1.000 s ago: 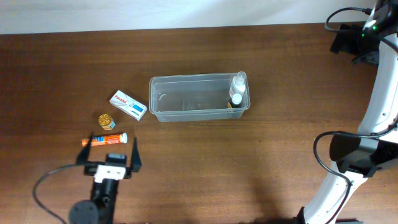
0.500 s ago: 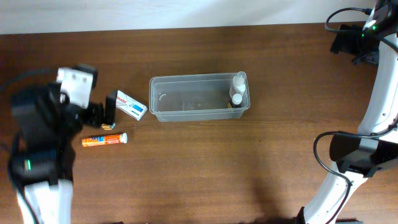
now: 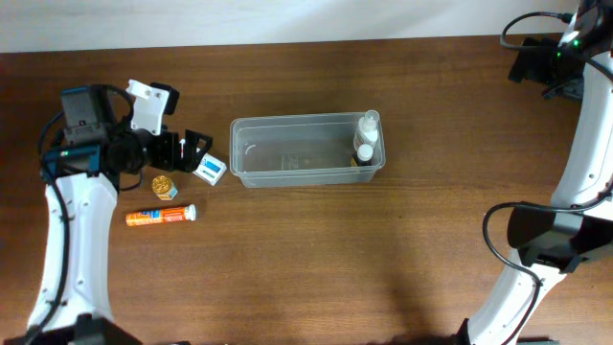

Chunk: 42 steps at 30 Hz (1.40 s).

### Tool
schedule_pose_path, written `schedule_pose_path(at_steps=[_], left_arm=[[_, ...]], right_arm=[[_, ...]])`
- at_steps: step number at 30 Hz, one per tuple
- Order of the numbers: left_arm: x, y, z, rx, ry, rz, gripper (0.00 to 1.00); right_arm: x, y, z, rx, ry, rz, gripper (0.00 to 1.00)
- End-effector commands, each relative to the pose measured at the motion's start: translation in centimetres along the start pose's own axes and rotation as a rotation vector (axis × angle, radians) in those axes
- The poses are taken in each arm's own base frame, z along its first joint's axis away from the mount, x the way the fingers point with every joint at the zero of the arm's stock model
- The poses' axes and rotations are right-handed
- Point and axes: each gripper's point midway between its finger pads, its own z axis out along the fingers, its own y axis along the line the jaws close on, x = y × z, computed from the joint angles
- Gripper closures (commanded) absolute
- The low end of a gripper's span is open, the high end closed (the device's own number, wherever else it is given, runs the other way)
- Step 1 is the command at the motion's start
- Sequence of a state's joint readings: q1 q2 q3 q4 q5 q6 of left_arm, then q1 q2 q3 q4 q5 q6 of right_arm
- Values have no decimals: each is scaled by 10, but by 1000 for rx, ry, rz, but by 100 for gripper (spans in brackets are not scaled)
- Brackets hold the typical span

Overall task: Pack container
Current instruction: 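Reach left gripper to white Panadol box and grasp it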

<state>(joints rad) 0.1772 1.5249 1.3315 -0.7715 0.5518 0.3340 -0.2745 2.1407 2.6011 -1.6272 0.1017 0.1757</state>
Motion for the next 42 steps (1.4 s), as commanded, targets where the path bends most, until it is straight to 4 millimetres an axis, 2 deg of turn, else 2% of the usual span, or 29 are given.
schedule_pose_path(at_steps=[1, 5, 8, 11, 17, 24, 35, 42], left_arm=[[-9, 13, 11, -8, -17, -156, 0], [4, 51, 34, -179, 20, -408, 0], [11, 63, 49, -247, 30, -564, 0], [24, 76, 62, -399, 42, -736, 1], [34, 75, 75, -497, 66, -759, 0], [44, 81, 83, -523, 74, -853, 0], [83, 87, 125, -509, 197, -911, 0], [95, 89, 137, -507, 233, -922, 0]], right_arm=[[-2, -3, -5, 10, -17, 0, 2], [-2, -3, -5, 10, -17, 0, 2], [-2, -3, -5, 10, -17, 0, 2], [-2, -3, -5, 10, -17, 0, 2], [-2, -3, -5, 10, -17, 0, 2], [-2, -3, -5, 10, -17, 0, 2], [-2, -3, -5, 10, -17, 0, 2], [-2, -3, -5, 10, -17, 0, 2]])
